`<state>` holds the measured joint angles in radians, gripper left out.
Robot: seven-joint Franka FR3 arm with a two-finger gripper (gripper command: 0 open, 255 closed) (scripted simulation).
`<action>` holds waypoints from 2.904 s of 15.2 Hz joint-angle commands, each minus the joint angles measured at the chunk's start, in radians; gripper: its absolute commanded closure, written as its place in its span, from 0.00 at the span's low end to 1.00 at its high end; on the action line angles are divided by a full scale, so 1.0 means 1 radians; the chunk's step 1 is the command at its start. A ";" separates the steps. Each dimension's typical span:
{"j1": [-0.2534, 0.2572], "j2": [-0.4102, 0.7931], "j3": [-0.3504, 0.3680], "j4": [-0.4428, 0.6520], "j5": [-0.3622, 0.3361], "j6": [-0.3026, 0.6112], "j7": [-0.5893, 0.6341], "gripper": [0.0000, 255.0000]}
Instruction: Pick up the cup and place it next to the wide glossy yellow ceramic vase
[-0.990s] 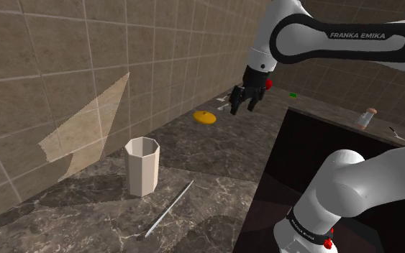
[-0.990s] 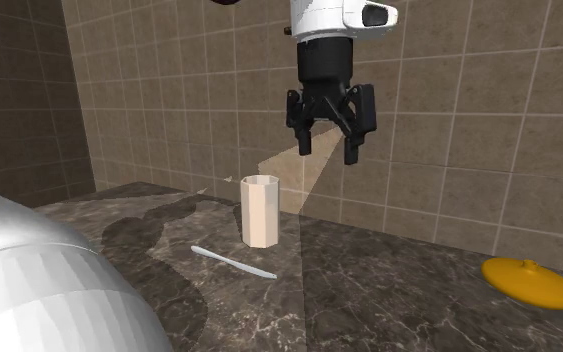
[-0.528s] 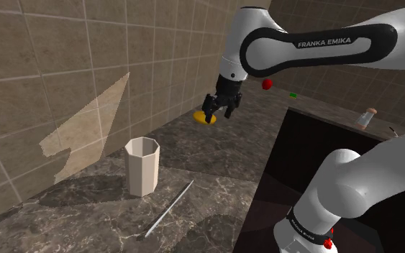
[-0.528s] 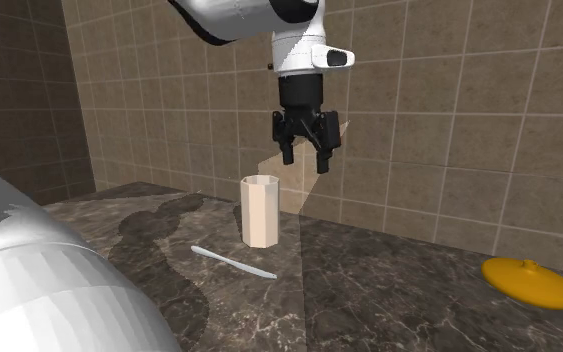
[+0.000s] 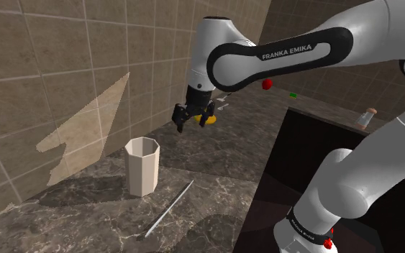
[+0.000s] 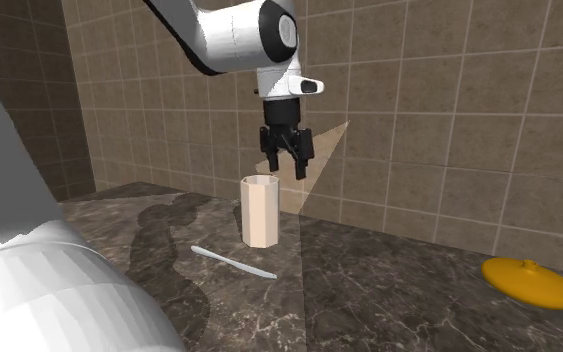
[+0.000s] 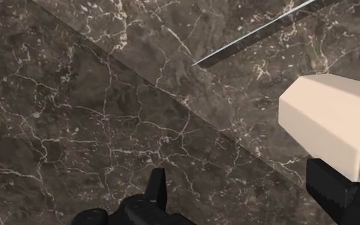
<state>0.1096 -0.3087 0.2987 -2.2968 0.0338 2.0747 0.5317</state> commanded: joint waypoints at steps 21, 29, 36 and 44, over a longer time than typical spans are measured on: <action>0.040 0.391 0.118 0.196 -0.177 0.167 0.265 0.00; 0.040 0.391 0.118 0.196 -0.177 0.167 0.265 1.00; 0.039 0.378 0.119 0.209 -0.167 0.143 0.258 1.00; 0.036 0.334 0.120 0.270 -0.137 0.042 0.231 1.00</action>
<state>0.1457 0.0291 0.4188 -2.0415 -0.1069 2.1350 0.7664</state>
